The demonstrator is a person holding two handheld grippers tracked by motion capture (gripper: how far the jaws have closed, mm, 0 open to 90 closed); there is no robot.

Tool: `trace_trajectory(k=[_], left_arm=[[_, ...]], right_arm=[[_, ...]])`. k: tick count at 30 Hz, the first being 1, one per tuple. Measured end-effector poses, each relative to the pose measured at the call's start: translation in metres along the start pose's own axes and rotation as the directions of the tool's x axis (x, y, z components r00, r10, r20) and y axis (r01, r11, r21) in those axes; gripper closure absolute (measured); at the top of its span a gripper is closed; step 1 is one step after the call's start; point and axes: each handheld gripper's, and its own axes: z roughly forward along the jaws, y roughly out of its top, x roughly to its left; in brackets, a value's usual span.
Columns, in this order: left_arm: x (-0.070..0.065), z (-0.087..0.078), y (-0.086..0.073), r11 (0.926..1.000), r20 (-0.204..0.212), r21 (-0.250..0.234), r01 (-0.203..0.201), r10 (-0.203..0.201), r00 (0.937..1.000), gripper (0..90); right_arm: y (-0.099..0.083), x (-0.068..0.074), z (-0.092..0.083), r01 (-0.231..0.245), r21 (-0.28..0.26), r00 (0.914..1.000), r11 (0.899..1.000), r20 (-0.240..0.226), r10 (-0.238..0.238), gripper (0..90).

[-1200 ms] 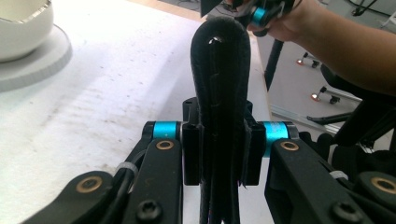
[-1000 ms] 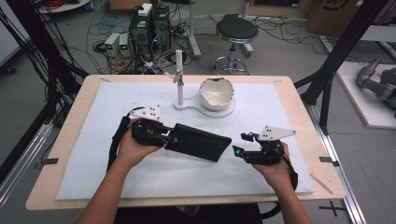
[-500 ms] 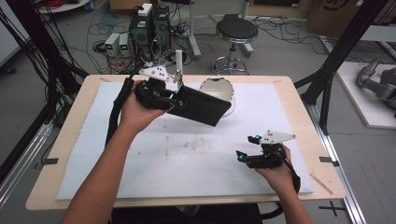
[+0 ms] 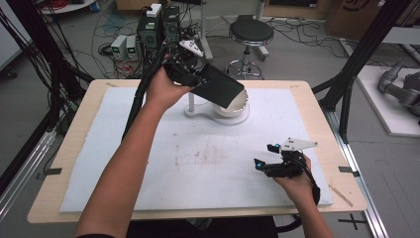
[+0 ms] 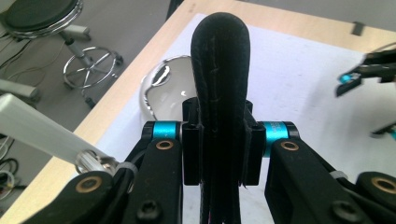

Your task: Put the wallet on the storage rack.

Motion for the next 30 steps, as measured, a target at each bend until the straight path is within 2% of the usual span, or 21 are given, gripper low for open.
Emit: trace_trajectory(k=[5, 8, 12, 17, 21, 23, 26, 27, 30], left_arm=[[0.008, 0.018, 0.005, 0.9994, -0.019, 0.032, 0.011, -0.011, 0.9998, 75.4], [0.009, 0.033, 0.008, 0.9967, -0.037, 0.081, 0.008, -0.005, 0.9993, 75.3], [0.010, 0.051, 0.006, 0.9927, -0.052, 0.119, 0.017, -0.010, 0.9986, 75.3], [0.009, 0.072, 0.007, 0.9876, -0.066, 0.154, 0.030, -0.020, 0.9976, 75.3], [0.006, 0.088, 0.008, 0.9811, -0.079, 0.192, 0.026, -0.012, 0.9968, 75.3], [0.005, 0.094, 0.008, 0.9808, -0.087, 0.193, 0.025, -0.008, 0.9962, 75.2], [0.007, 0.096, 0.008, 0.9811, -0.115, 0.190, 0.033, -0.011, 0.9933, 73.8], [0.008, 0.096, 0.008, 0.9812, -0.137, 0.190, 0.033, -0.007, 0.9906, 71.9], [0.012, 0.091, 0.007, 0.9849, -0.194, 0.172, 0.023, 0.011, 0.9809, 57.4]], right_arm=[[0.000, 0.000, 0.001, 0.005, 0.001, 1.0000, 1.000, -0.004, -0.005, 21.5], [0.000, 0.001, 0.002, 0.001, 0.003, 1.0000, 1.000, -0.004, -0.001, 21.5], [0.001, 0.001, 0.003, 0.002, 0.010, 1.0000, 1.000, -0.008, -0.002, 21.5], [0.002, 0.001, 0.004, -0.002, 0.006, 0.9999, 1.000, -0.015, 0.002, 21.5], [0.002, 0.001, 0.004, -0.003, 0.006, 0.9999, 1.000, -0.017, 0.003, 21.5], [0.002, 0.001, 0.004, -0.002, 0.008, 0.9998, 1.000, -0.018, 0.002, 21.5], [0.002, 0.001, 0.005, -0.004, 0.009, 0.9998, 1.000, -0.017, 0.004, 21.5], [0.002, 0.001, 0.005, -0.004, 0.009, 0.9998, 1.000, -0.020, 0.004, 21.5], [0.002, 0.001, 0.006, -0.007, 0.012, 0.9994, 1.000, -0.033, 0.008, 21.5]])
